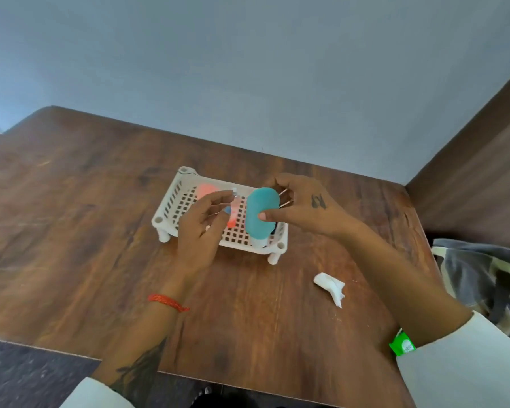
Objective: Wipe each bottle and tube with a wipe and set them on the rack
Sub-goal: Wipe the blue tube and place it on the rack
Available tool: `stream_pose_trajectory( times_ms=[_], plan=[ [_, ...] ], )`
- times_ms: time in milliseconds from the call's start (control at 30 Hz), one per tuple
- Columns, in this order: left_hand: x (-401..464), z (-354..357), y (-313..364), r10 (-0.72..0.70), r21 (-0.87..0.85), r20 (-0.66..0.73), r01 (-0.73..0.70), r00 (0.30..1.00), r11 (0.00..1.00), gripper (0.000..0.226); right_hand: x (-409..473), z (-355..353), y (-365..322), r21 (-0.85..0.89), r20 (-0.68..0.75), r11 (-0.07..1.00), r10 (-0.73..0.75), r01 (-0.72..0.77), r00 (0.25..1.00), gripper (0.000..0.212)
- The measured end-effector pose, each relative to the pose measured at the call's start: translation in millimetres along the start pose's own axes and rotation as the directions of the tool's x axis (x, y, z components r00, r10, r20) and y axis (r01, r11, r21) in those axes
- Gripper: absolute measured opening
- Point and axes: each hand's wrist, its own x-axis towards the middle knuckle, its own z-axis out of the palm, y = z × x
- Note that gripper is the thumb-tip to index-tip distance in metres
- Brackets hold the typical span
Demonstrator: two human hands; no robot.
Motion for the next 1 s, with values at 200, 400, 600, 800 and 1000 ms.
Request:
stream_pose_trajectory(
  times_ms=[200, 400, 600, 800, 1000],
  plan=[
    [26, -51, -25, -0.059, -0.001, -0.093, 0.059, 0.994, 0.998, 0.028, 54, 23, -34, -0.039, -0.015, 0.997, -0.065, 0.064, 0.998, 0.027],
    [48, -84, -43, -0.037, 0.103, -0.124, 0.050, 0.992, 0.993, 0.028, 110, 52, -50, -0.039, -0.074, 0.989, -0.142, 0.140, 0.987, 0.025],
    [58, -94, -55, -0.166, 0.071, -0.123, 0.176, 0.978, 0.982, 0.023, 155, 96, -21, -0.166, 0.003, 0.971, -0.175, 0.173, 0.985, 0.028],
    [63, -95, -63, -0.226, 0.095, -0.102, 0.235, 0.969, 0.967, 0.030, 167, 118, 1, -0.280, 0.101, 0.950, -0.114, 0.138, 0.988, 0.027],
    [66, -96, -71, -0.261, 0.117, -0.100, 0.272, 0.960, 0.955, 0.040, 168, 127, 4, -0.322, 0.154, 0.942, -0.047, 0.096, 0.987, 0.030]
  ],
)
